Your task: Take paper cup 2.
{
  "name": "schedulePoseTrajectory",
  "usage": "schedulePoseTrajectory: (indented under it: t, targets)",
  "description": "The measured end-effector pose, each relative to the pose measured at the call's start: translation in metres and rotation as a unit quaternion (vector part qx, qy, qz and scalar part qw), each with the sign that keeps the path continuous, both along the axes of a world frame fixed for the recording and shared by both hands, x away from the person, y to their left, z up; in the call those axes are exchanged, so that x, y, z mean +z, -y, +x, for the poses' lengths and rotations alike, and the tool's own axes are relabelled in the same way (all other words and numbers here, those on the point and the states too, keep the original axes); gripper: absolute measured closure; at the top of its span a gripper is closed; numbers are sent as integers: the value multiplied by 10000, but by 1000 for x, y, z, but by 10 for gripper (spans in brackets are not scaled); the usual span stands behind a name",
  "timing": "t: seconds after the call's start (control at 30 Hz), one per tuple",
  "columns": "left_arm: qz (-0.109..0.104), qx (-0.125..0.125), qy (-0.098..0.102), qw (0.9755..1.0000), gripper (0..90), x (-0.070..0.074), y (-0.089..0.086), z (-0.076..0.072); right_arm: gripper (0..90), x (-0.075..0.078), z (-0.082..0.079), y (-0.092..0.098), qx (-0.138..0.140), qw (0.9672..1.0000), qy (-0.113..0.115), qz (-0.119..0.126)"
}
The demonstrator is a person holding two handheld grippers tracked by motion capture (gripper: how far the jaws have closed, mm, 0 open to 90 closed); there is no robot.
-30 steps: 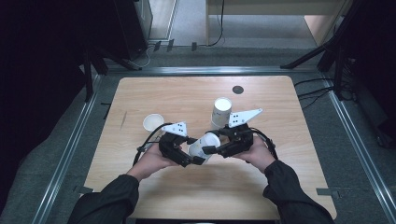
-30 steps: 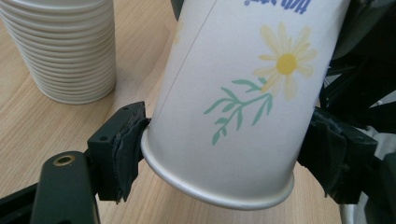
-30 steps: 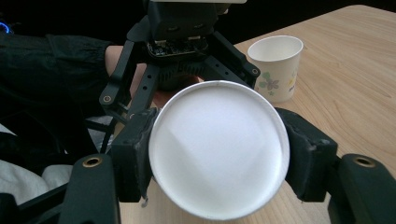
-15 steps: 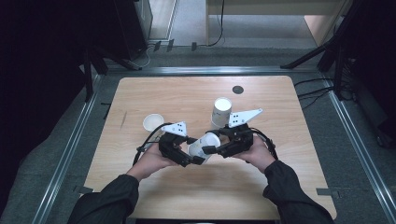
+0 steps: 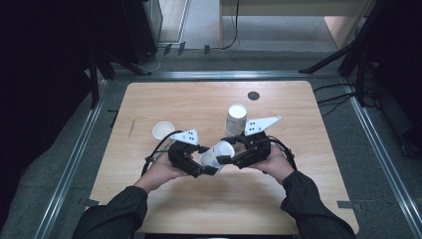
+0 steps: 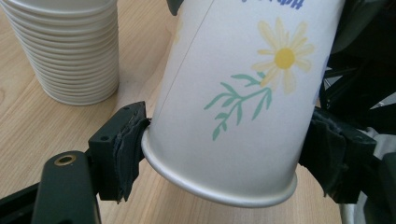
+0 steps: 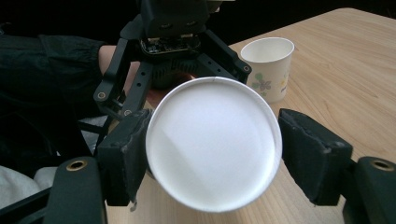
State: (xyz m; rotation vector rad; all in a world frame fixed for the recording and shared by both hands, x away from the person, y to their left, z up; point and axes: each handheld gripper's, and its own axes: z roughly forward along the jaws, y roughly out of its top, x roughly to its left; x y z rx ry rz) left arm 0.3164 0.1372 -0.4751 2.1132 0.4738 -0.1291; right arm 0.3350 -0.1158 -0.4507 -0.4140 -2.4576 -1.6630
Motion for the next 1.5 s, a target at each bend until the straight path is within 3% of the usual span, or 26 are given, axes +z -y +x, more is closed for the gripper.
schedulePoseTrajectory:
  t: [0.47,0.8,1.03,1.2,1.5]
  targets:
    - [-88,79,5,9999,211,7,-8,2,262,-1,-4,8,-14,9999,91,-137]
    - [52,101,6,9999,211,16,-16,5,262,-6,-8,19,-79,9990,66,-425]
    - [437,39,46,9990,212,28,-18,10,264,-9,-9,26,-131,9982,118,-578]
    - [802,-88,110,9967,212,38,-15,11,267,-10,-11,25,-121,9979,120,-620]
    - [1428,-224,241,9892,212,50,-17,17,269,-11,-13,22,-169,9978,265,-582]
